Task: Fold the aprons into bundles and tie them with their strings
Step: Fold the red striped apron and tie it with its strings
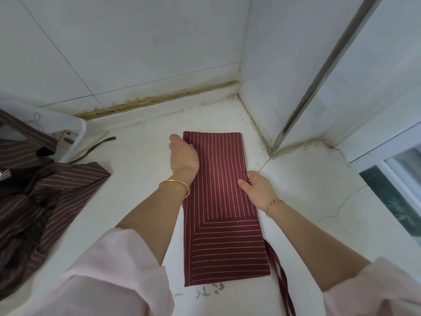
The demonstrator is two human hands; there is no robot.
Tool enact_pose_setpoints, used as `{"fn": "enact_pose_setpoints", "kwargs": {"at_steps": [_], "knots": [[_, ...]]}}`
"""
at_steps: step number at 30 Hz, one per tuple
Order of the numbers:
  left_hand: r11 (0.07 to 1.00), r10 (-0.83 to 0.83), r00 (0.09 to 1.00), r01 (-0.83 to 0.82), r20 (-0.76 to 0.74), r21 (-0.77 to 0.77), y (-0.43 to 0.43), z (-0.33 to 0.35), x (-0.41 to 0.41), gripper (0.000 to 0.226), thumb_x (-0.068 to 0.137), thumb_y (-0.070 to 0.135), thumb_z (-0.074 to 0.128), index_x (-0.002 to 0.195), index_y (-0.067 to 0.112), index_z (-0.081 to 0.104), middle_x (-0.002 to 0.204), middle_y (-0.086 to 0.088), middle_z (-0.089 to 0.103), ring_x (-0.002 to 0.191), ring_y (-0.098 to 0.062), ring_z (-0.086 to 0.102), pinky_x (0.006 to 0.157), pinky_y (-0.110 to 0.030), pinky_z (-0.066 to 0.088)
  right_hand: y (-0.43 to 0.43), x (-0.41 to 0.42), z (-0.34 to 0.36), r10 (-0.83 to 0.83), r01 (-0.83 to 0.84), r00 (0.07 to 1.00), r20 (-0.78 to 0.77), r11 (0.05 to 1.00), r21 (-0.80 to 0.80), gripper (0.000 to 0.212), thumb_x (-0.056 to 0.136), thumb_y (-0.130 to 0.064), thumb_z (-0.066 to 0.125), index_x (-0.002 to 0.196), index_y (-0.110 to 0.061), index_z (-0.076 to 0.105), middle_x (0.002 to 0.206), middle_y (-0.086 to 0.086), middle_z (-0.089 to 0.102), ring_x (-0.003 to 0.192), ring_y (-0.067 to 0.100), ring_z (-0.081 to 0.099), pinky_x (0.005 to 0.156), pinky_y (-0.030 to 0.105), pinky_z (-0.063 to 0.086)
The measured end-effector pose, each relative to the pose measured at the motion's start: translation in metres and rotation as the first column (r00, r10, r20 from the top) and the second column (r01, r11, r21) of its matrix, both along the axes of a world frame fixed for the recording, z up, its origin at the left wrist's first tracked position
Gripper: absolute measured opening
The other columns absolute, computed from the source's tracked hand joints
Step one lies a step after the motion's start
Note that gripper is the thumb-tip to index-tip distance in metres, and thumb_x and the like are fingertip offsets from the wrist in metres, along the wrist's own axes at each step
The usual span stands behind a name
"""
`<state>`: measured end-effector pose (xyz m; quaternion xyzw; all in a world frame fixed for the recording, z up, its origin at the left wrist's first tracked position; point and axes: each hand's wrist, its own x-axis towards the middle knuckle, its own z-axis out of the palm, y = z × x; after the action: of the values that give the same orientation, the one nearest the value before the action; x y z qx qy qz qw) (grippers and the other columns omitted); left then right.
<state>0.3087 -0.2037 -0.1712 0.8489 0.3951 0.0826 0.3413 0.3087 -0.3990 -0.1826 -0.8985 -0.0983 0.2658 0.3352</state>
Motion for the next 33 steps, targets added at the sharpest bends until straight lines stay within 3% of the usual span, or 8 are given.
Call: {"fn": "enact_pose_setpoints", "kwargs": {"at_steps": [3, 6, 12, 14, 17, 22, 29, 33], "knots": [[0.746, -0.328, 0.944, 0.268, -0.014, 0.61, -0.003, -0.014, -0.005, 0.038, 0.071, 0.0, 0.064, 0.108, 0.007, 0.058, 0.107, -0.013, 0.058, 0.095, -0.031, 0.056, 0.08, -0.04, 0.043, 0.001, 0.0, -0.001, 0.005, -0.005, 1.0, 0.011, 1.0, -0.021, 0.016, 0.098, -0.027, 0.045, 0.091, -0.012, 0.041, 0.063, -0.004, 0.041, 0.052, 0.009, 0.039, 0.05, 0.022, 0.03], [0.499, -0.622, 0.749, 0.603, -0.226, 0.623, -0.013, -0.025, -0.01, 0.032, 0.083, 0.011, 0.062, 0.115, 0.008, 0.059, 0.127, -0.014, 0.053, 0.117, -0.033, 0.05, 0.096, -0.045, 0.04, 0.002, -0.001, -0.003, -0.016, 0.016, 1.0, 0.021, 1.0, -0.02, 0.024, 0.098, -0.027, 0.046, 0.076, -0.018, 0.039, 0.062, -0.003, 0.041, 0.051, 0.01, 0.039, 0.05, 0.023, 0.032], [0.505, -0.52, 0.642, 0.763, -0.563, 0.404, -0.013, -0.03, -0.017, 0.055, 0.101, 0.044, 0.011, 0.15, 0.026, -0.004, 0.157, -0.013, -0.014, 0.144, -0.032, -0.015, 0.118, -0.047, -0.005, 0.002, -0.007, 0.002, -0.129, 0.129, 0.99, 0.06, 0.992, -0.005, 0.025, 0.094, -0.024, 0.052, 0.076, -0.02, 0.036, 0.066, -0.004, 0.043, 0.056, 0.013, 0.044, 0.053, 0.024, 0.036], [0.529, -0.497, 0.642, 0.757, -0.584, 0.382, -0.012, -0.029, -0.017, 0.055, 0.099, 0.049, 0.007, 0.149, 0.032, -0.009, 0.156, -0.012, -0.02, 0.143, -0.035, -0.018, 0.118, -0.047, -0.007, 0.005, -0.013, 0.009, -0.019, 0.107, 0.925, 0.381, 0.972, -0.212, 0.016, 0.088, -0.02, 0.059, 0.096, -0.013, 0.047, 0.077, 0.0, 0.054, 0.067, 0.021, 0.055, 0.059, 0.03, 0.042], [0.561, -0.51, 0.64, 0.754, -0.574, 0.343, -0.011, -0.032, -0.017, 0.056, 0.099, 0.049, 0.007, 0.149, 0.033, -0.012, 0.155, -0.011, -0.024, 0.143, -0.034, -0.017, 0.119, -0.044, -0.004, 0.014, -0.016, 0.01, 0.302, -0.037, 0.725, 0.619, 0.915, -0.403, 0.053, 0.069, -0.017, 0.077, 0.118, -0.012, 0.056, 0.108, 0.007, 0.061, 0.087, 0.026, 0.06, 0.068, 0.037, 0.048], [0.6, -0.516, 0.658, 0.735, -0.548, 0.317, -0.01, -0.032, -0.016, 0.063, 0.098, 0.052, 0.009, 0.148, 0.025, -0.017, 0.154, -0.01, -0.026, 0.144, -0.029, -0.016, 0.119, -0.041, -0.004, 0.025, -0.013, 0.0, 0.427, -0.235, 0.853, 0.301, 0.828, -0.509, 0.065, 0.099, -0.04, 0.036, 0.15, -0.012, 0.009, 0.159, 0.004, -0.002, 0.128, 0.025, 0.037, 0.09, 0.034, 0.047], [0.632, -0.574, 0.647, 0.739, -0.501, 0.231, -0.001, -0.026, -0.015, 0.071, 0.096, 0.057, 0.018, 0.15, 0.021, -0.013, 0.155, -0.007, -0.023, 0.145, -0.025, -0.014, 0.119, -0.04, -0.004, 0.016, -0.006, 0.0, 0.372, -0.227, 0.9, 0.227, 0.845, -0.484, 0.07, 0.1, -0.042, 0.033, 0.151, -0.009, -0.001, 0.157, 0.006, -0.016, 0.122, 0.026, 0.046, 0.095, 0.034, 0.046], [0.53, -0.652, 0.655, 0.754, -0.382, 0.388, 0.009, -0.009, -0.035, 0.055, 0.097, 0.039, 0.042, 0.146, 0.017, 0.031, 0.156, -0.011, 0.017, 0.144, -0.028, 0.014, 0.117, -0.05, 0.012, 0.011, 0.001, 0.004, 0.339, -0.256, 0.922, 0.187, 0.896, -0.362, 0.064, 0.101, -0.024, 0.038, 0.15, -0.006, 0.002, 0.157, 0.006, -0.015, 0.122, 0.026, 0.048, 0.102, 0.032, 0.042]]}}
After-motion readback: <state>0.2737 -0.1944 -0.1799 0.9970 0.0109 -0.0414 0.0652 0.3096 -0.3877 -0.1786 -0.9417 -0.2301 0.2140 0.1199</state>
